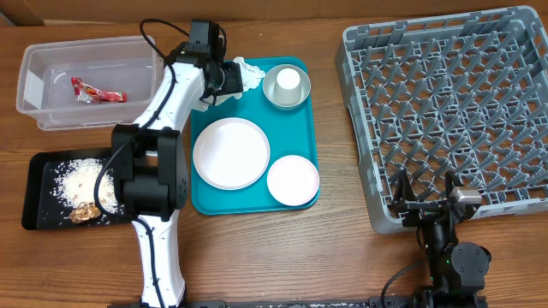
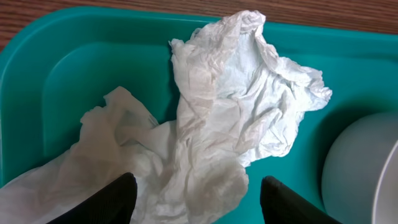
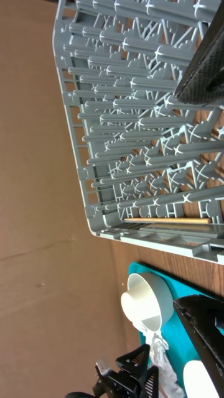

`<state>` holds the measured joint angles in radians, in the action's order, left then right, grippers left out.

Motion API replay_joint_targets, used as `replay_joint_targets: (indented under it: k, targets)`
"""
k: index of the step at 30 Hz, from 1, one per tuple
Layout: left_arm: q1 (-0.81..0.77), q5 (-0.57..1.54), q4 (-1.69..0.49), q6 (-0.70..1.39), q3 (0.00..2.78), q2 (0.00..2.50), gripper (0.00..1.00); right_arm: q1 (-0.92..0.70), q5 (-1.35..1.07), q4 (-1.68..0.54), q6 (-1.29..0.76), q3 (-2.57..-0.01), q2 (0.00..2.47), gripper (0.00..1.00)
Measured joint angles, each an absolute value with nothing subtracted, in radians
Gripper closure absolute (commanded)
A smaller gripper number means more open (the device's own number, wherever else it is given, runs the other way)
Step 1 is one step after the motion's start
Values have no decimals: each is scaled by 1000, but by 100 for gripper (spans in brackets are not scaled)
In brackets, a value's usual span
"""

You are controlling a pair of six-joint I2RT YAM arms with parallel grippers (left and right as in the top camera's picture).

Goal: Sort waste into correct bins and load items into the dishwasher
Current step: 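Move left gripper to the crumpled white tissue and grasp it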

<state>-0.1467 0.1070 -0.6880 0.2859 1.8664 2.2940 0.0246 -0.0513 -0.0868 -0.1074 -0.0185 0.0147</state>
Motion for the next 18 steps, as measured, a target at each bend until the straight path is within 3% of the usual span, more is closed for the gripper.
replay_joint_targets:
  k: [18]
  targets:
    - [-170, 52, -707, 286, 1866, 2310, 37, 25, -51, -86, -108, -19, 15, 0]
